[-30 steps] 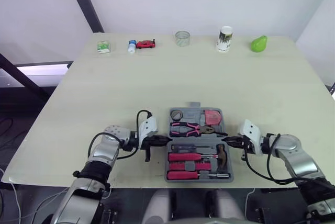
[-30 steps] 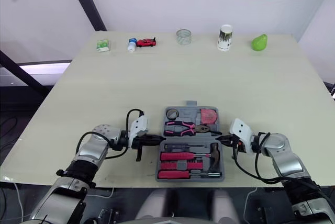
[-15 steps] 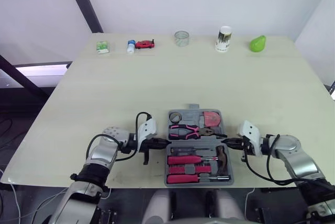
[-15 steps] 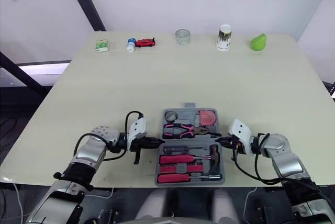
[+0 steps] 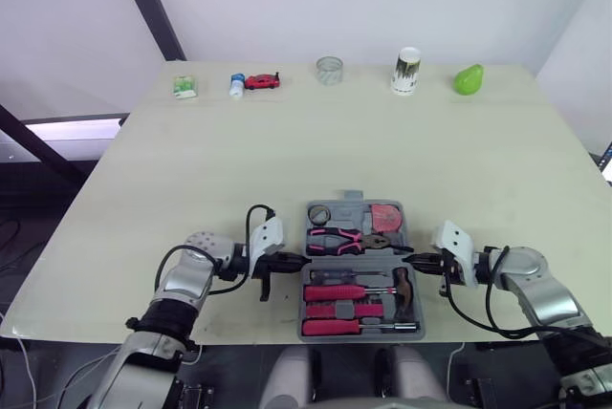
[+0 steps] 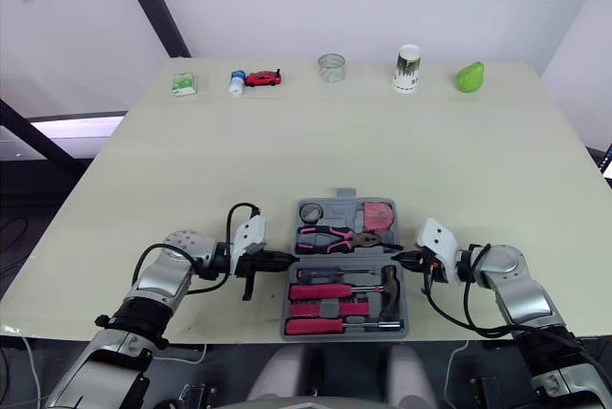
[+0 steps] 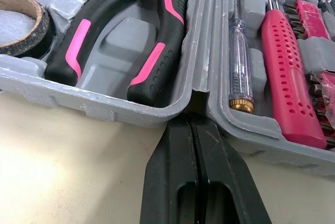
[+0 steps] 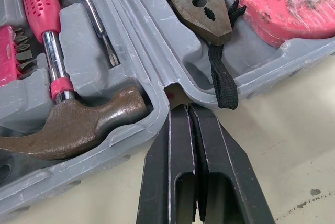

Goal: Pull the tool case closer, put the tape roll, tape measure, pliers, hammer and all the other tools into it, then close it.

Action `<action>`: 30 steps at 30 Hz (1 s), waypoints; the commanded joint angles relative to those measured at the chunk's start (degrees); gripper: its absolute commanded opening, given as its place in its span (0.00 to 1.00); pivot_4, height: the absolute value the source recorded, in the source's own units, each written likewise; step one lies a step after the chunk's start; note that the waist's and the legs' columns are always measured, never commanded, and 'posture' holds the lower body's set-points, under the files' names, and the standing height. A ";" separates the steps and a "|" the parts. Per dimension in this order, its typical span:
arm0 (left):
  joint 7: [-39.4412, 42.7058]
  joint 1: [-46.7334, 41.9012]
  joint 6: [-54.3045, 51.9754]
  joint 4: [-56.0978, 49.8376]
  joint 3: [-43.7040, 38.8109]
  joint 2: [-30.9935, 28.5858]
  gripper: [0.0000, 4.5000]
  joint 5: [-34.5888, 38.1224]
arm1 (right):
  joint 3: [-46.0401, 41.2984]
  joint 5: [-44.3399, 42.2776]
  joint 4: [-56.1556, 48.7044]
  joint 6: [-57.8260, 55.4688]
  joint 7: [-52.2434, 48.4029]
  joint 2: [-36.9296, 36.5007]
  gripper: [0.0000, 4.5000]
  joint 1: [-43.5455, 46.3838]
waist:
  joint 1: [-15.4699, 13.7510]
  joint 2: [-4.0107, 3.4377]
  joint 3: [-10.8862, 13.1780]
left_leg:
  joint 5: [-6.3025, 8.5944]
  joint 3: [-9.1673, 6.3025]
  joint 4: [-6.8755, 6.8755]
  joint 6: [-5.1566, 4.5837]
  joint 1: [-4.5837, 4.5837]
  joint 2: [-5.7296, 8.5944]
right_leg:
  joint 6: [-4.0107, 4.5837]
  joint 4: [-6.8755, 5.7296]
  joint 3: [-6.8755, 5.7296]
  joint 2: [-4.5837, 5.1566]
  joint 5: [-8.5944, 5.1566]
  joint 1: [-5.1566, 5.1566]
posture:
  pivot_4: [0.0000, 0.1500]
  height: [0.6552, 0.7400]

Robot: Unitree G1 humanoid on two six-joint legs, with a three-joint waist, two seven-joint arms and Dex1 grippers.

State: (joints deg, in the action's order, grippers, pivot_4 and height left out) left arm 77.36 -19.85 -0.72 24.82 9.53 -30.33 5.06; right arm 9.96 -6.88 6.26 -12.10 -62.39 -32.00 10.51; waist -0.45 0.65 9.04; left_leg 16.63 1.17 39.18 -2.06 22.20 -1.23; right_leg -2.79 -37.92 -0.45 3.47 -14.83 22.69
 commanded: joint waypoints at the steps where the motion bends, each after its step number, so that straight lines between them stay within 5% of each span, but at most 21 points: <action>1: 1.22 0.51 0.54 -1.97 2.04 1.03 0.00 1.04 | 2.76 -2.25 -3.94 0.20 -2.19 1.81 0.01 -0.09 | 0.06 0.00 0.00 | 0.00 0.00 0.00 0.00 0.00 0.00 | 0.00 0.00 0.00 0.00 0.00 0.00 | 1.00 1.00; 30: -0.95 1.36 0.58 -3.56 -2.65 -3.77 0.00 3.23 | -4.19 -2.27 -0.96 6.10 1.75 -1.12 0.01 -1.19 | 1.13 0.00 0.01 | 0.00 -0.02 0.00 0.00 0.00 -0.07 | 0.00 -0.03 0.01 -0.02 0.00 0.01 | 1.00 1.00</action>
State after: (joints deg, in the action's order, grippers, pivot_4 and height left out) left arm 76.48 -18.73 -0.52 23.52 8.67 -32.86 6.96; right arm 8.51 -7.37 6.17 -7.74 -60.83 -32.09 9.15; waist 0.69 0.65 9.05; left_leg 16.63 1.15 39.18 -2.06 22.21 -1.31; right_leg -2.79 -37.96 -0.43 3.47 -14.83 22.70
